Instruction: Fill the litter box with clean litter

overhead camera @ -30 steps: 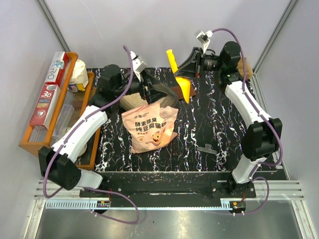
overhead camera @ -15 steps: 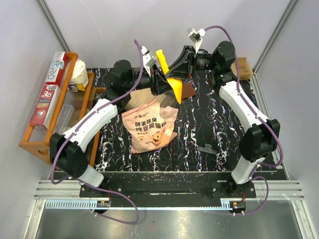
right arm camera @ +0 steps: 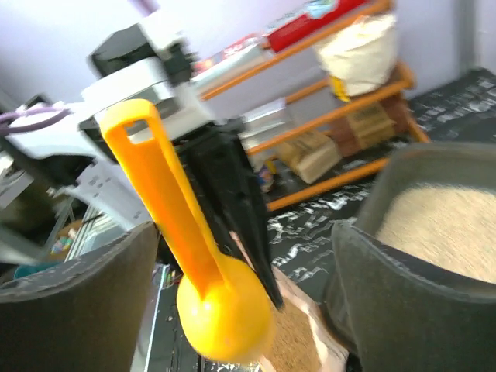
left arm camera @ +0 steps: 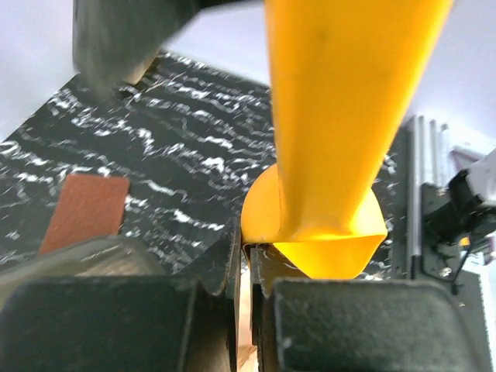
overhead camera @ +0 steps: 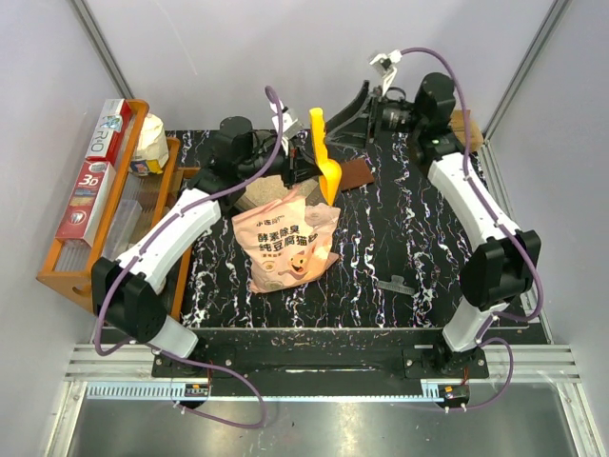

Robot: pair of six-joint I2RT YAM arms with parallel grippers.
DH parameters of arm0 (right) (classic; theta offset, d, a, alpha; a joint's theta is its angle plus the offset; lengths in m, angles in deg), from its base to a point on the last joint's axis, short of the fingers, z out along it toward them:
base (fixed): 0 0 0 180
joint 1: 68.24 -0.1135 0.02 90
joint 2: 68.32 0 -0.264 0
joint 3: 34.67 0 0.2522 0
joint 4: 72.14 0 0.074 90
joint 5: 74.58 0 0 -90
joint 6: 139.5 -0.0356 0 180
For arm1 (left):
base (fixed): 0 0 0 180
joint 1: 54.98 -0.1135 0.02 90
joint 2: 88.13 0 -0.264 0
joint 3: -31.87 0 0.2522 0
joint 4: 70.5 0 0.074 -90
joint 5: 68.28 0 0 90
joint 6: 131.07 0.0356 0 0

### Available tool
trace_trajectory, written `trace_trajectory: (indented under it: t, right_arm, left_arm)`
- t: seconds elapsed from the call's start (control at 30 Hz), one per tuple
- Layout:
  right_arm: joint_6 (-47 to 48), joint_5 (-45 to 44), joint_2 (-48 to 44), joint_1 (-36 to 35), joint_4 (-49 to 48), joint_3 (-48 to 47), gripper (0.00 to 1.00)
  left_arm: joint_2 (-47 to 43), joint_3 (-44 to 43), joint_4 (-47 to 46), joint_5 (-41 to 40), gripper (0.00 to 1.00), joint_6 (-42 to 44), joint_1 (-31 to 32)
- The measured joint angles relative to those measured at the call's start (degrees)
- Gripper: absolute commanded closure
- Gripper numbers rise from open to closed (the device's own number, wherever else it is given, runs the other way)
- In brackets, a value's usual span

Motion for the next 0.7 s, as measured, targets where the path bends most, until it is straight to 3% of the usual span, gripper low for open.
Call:
trace_trajectory:
  t: [0.17, 0.27, 0.37, 0.47, 0.53, 0.7]
  right_arm:
    - [11.47, -14.36, -1.6, 5.88, 17.92, -2.89, 0.0]
    - [28.81, -40.0, -1.42, 3.48, 36.61, -10.4, 0.0]
    - [39.91, -54.42, 1.49, -1.49, 49.29, -20.48, 0.0]
    - [43.36, -59.1, 1.29, -3.56, 55.89, -21.57, 0.01]
    - [42.42, -58.95, 1.22, -3.04, 59.28, -21.57, 0.09]
    - [37.03, -49.07, 0.13, -1.6, 61.77, -21.59, 0.06]
  left_arm:
    - [-2.51, -0.07, 10.01, -3.15, 1.0, 11.34, -0.17]
    - [-3.32, -1.64, 16.55, -6.16, 1.0, 18.12, -0.09]
    - [-3.34, -4.04, 21.24, -11.54, 1.0, 24.26, 0.13]
    - [-3.34, -5.27, 23.96, -17.62, 1.0, 28.96, 0.22]
    - [-3.34, -5.7, 25.33, -21.53, 1.0, 31.41, 0.24]
    - [-3.3, -6.38, 27.52, -28.94, 1.0, 34.51, 0.63]
